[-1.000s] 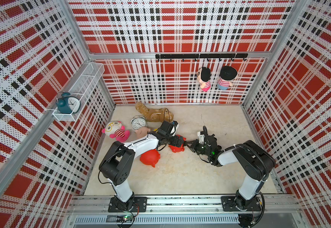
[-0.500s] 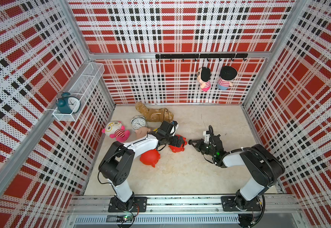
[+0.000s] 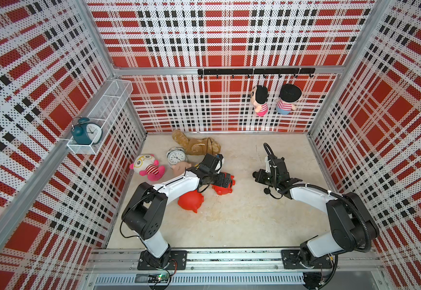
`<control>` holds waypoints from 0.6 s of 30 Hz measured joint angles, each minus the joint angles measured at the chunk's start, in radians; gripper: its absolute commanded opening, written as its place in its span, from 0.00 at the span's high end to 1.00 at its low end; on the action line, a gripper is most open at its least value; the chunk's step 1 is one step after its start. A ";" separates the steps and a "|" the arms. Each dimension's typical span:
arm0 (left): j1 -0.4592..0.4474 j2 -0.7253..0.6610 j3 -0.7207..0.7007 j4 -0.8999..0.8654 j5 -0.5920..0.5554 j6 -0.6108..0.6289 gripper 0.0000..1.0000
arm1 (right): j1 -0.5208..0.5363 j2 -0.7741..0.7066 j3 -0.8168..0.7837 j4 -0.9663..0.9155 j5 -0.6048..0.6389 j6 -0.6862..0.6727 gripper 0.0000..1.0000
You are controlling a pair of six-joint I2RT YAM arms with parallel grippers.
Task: Open piggy banks
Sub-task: Place the lid at the center of the board.
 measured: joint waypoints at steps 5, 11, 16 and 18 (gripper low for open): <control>0.030 -0.131 -0.069 0.043 -0.014 0.016 0.02 | -0.021 0.067 0.061 -0.106 0.051 -0.101 1.00; 0.074 -0.182 -0.087 0.095 -0.045 0.022 0.02 | -0.047 0.125 0.065 -0.180 0.072 -0.149 0.99; 0.148 -0.229 -0.122 0.137 -0.042 -0.003 0.02 | -0.055 0.139 0.064 -0.192 0.078 -0.155 0.88; 0.175 -0.253 -0.140 0.161 -0.040 -0.014 0.02 | -0.058 0.140 0.064 -0.193 0.079 -0.161 0.84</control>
